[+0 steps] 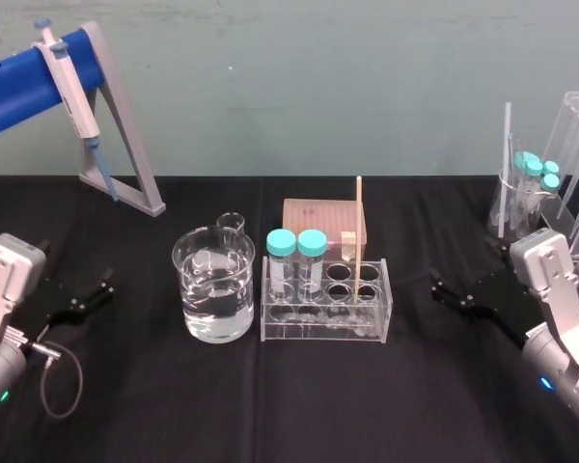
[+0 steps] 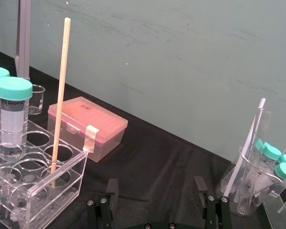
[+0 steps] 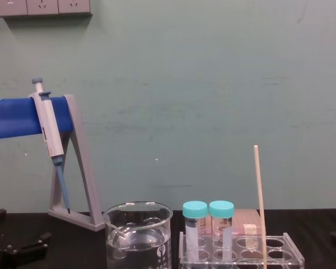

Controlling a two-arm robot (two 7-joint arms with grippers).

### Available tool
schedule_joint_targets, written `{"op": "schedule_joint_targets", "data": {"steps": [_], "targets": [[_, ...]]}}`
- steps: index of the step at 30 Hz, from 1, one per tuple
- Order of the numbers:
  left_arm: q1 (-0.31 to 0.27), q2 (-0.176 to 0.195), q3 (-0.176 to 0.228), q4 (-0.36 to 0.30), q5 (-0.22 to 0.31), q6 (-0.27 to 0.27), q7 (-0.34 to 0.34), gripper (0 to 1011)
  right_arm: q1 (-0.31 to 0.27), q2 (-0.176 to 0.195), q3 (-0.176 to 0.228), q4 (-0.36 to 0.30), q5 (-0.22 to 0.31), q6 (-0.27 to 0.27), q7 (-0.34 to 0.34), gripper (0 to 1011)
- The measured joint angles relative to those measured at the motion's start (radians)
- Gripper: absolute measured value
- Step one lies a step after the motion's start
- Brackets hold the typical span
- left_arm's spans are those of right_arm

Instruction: Hold the thermometer with one hand and immerse one end into the beaker, then reinsert it into the test tube rack.

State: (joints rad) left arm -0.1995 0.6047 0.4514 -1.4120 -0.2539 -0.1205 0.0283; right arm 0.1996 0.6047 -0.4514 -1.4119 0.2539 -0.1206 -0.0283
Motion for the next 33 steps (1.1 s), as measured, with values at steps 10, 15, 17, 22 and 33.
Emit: {"op": "schedule_joint_targets", "data": {"steps": [10,15,17,22,33], "targets": [[0.000,0.000,0.000,0.000,0.000,0.000,0.000,1004,0.000,0.000,0.000,0.000,0.000,0.000,0.000,1002],[0.000,0.000,0.000,0.000,0.000,0.000,0.000,1004,0.000,0.000,0.000,0.000,0.000,0.000,0.000,1002],[0.000,0.000,0.000,0.000,0.000,0.000,0.000,1004,0.000,0.000,0.000,0.000,0.000,0.000,0.000,1002],[0.000,0.000,0.000,0.000,0.000,0.000,0.000,1004,0.000,0.000,0.000,0.000,0.000,0.000,0.000,1002],[0.000,0.000,0.000,0.000,0.000,0.000,0.000,1004,-0.051,0.028,0.048,-0.096,0.016,0.012,0.038,1002]]}}
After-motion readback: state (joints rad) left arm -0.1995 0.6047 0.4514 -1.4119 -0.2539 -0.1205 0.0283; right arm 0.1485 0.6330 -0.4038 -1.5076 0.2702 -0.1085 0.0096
